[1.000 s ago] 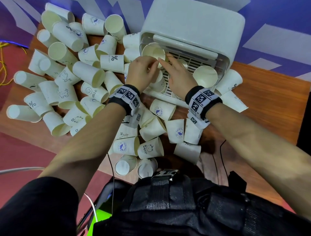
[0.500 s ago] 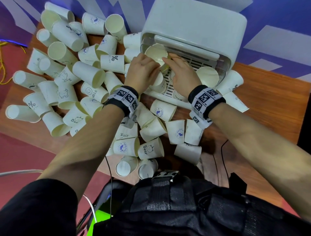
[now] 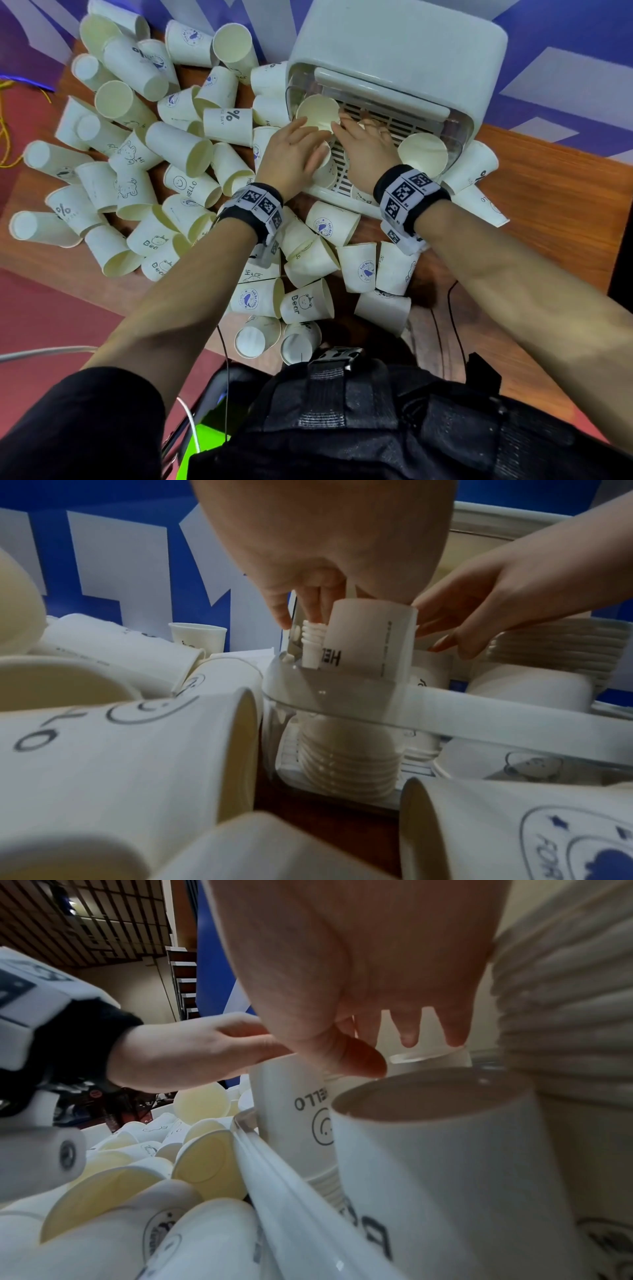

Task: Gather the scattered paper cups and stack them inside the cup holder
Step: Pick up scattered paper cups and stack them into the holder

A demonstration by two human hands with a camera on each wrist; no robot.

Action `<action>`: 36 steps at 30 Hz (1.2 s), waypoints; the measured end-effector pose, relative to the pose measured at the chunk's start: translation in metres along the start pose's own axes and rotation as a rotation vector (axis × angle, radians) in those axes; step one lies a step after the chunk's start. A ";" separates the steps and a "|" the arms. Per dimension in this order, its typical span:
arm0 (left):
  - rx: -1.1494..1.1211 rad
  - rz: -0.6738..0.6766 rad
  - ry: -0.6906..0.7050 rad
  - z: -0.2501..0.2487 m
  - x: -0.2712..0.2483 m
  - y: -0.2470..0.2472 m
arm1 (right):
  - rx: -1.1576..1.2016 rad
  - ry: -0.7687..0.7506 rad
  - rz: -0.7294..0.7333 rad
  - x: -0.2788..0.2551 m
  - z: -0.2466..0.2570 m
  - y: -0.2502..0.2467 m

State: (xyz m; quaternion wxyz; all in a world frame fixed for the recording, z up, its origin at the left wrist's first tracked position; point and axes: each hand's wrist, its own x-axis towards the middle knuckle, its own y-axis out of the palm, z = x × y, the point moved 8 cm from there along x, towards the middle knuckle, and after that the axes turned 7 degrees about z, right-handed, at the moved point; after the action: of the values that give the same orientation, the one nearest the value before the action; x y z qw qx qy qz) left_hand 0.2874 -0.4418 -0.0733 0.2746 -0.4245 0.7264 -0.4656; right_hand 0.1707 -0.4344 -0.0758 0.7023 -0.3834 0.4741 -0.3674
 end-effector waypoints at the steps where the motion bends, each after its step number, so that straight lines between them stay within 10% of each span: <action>1: -0.001 0.030 -0.012 -0.001 0.002 0.001 | 0.006 0.010 0.004 0.001 0.000 0.000; 19: 0.015 -0.111 0.186 -0.084 -0.033 -0.031 | 0.366 -0.071 -0.298 -0.110 -0.023 -0.017; 36: -0.002 0.231 0.331 -0.237 -0.003 0.052 | 0.420 0.445 -0.151 -0.208 -0.181 0.031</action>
State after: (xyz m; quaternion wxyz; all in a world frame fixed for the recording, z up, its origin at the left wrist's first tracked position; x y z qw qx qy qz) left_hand 0.0820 -0.3234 -0.0220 0.2025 -0.2564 0.8060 -0.4936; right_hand -0.0542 -0.2723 -0.0694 0.6160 -0.1745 0.4999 -0.5833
